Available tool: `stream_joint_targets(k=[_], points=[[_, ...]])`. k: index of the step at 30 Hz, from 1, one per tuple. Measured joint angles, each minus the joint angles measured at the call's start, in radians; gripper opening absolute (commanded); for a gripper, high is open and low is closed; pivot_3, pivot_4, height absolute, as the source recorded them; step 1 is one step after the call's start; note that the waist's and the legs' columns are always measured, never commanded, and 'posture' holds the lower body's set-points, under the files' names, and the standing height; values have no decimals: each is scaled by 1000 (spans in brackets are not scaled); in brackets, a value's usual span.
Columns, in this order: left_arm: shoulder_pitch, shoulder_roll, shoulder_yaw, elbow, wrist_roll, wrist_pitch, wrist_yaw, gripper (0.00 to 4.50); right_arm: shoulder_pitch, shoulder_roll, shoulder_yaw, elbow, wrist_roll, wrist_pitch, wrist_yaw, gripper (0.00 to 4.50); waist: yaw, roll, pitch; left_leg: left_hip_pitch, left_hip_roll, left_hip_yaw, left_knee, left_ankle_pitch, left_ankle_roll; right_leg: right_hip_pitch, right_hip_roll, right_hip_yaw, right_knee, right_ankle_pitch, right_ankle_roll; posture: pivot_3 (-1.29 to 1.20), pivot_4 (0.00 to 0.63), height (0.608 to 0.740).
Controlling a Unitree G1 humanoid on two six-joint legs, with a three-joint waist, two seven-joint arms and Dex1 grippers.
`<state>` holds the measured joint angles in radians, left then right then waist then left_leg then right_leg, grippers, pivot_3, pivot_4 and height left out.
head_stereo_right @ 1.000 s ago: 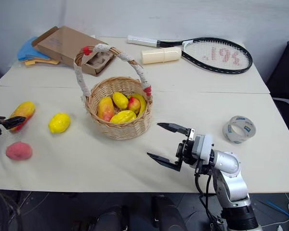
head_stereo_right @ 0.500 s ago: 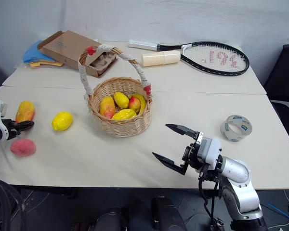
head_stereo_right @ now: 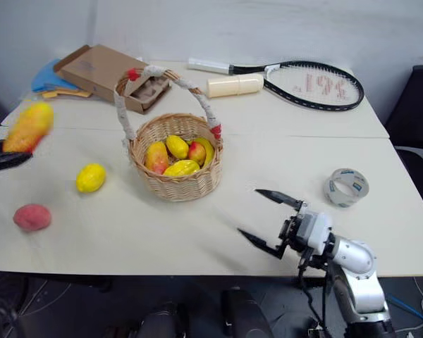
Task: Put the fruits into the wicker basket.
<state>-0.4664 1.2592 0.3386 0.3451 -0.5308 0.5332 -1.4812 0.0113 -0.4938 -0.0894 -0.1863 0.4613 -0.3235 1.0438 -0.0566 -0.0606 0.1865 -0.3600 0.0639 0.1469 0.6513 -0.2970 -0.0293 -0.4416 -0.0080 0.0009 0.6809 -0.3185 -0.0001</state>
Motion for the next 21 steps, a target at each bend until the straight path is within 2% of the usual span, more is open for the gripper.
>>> stream_joint_targets(k=[2,3,5,9,11,17,21], points=[[55,-30,9,-206,-80,84,4,1970,-11,0,-8,16,0,-13,-2,4500,5,4,2,4,0,-1,0,0,0,4,0,0,0,0,1,0,150,740],[77,-76,13,-340,-143,145,38,1970,-23,4,-8,32,0,-22,-7,4500,6,6,3,6,-1,-3,-1,1,0,6,1,0,0,0,1,0,150,740],[62,-157,-4,-463,-202,215,122,1970,-21,6,-28,44,3,-27,-20,4500,4,6,3,9,-1,-6,-2,2,1,11,3,0,0,0,0,0,150,740],[-78,-399,-138,-528,-168,230,367,1970,-21,26,-70,74,33,-10,-69,4500,9,7,3,9,-3,-10,-1,4,3,15,4,-1,-1,1,3,0,150,740],[-114,-478,-218,-527,-109,216,467,1970,-18,36,-72,72,38,1,-89,4500,4,6,3,9,-2,-9,-1,5,0,14,4,0,-1,2,4,0,150,740],[-175,-578,-297,-513,-13,211,628,1970,21,40,-69,-12,36,48,-156,4500,-1,8,3,8,-2,-15,-2,3,-5,12,9,4,-2,1,4,0,150,740],[-150,-600,-308,-510,-11,241,664,3036,47,56,-46,-81,30,70,-191,4500,0,8,3,8,-2,-16,-2,3,-5,13,10,4,-3,2,4,0,150,740]])
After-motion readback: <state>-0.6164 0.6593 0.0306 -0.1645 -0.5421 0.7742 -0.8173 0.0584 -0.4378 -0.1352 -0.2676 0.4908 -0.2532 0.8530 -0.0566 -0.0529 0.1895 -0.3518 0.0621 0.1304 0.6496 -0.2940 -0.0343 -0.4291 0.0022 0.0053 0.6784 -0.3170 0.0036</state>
